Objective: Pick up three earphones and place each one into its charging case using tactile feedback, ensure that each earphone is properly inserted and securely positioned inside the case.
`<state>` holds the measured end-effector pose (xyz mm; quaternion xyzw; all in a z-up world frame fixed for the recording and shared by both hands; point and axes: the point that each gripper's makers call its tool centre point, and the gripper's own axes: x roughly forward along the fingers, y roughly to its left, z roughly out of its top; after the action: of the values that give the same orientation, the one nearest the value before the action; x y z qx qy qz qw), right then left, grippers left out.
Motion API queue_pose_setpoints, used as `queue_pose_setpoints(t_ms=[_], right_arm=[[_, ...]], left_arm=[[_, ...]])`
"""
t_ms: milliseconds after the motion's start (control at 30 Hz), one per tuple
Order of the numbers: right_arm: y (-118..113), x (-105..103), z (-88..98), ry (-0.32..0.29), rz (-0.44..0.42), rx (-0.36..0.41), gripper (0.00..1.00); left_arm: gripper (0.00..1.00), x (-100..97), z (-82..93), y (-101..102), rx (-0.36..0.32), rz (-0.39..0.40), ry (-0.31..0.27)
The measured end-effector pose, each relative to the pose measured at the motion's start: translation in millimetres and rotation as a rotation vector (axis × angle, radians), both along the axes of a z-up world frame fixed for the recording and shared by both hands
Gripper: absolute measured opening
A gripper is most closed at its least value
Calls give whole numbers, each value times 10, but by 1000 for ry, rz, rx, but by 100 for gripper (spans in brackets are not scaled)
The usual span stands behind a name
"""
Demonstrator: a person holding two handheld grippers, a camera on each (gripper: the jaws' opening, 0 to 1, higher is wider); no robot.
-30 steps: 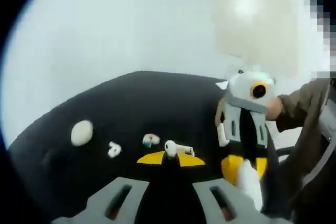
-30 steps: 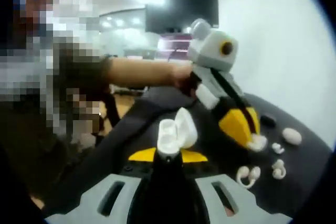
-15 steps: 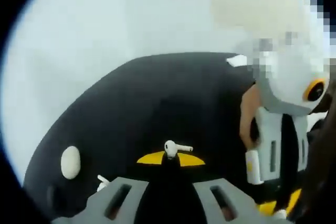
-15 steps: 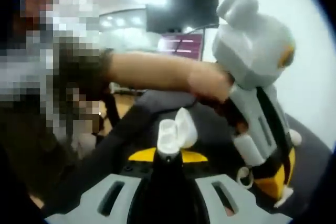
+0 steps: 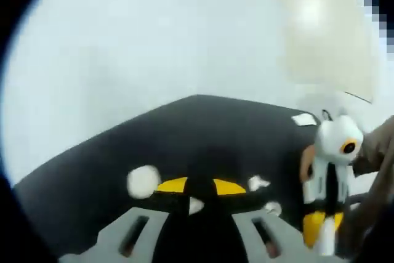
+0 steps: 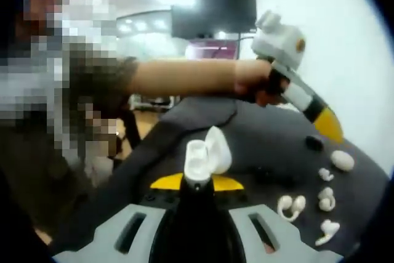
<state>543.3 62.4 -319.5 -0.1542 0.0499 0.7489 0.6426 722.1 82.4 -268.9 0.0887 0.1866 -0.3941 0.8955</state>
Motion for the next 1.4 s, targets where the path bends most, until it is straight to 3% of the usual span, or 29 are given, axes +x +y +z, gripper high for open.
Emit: queue_pose_setpoints(t_ms=[133, 233, 467, 567, 767, 800, 833, 1033, 1267, 1300, 1400], right_arm=[[-3, 0, 0, 2, 1, 0, 17], [-6, 1, 0, 3, 1, 0, 17], [-12, 10, -1, 4, 2, 0, 17], [-14, 13, -1, 5, 2, 0, 17], [-16, 13, -1, 6, 4, 1, 17], [-15, 13, -1, 6, 4, 1, 17], [-15, 12, -1, 5, 4, 1, 17], [-12, 12, 0, 1, 1, 0, 17], [-12, 26, 1, 5, 0, 2, 17], [-11, 26, 1, 4, 0, 2, 17], [-10, 31, 2, 4, 0, 2, 17]], left_arm=[[11, -16, -244, 17, 65, -59, 18], [13, 16, -371, -70, 133, -100, -17], [14, 116, -434, -297, 182, -142, -43], [9, 202, -478, -290, 203, -113, -58], [7, 141, -417, -199, 150, -63, -21], [0, 123, -361, -178, 128, -58, -34], [0, 86, -287, -183, 74, -52, -18], [2, 46, -294, 57, 170, -12, -36], [15, 78, -366, 2, 39, 77, 90], [17, 82, -380, -26, 41, 77, 88], [21, 88, -406, -159, 143, -26, -29]])
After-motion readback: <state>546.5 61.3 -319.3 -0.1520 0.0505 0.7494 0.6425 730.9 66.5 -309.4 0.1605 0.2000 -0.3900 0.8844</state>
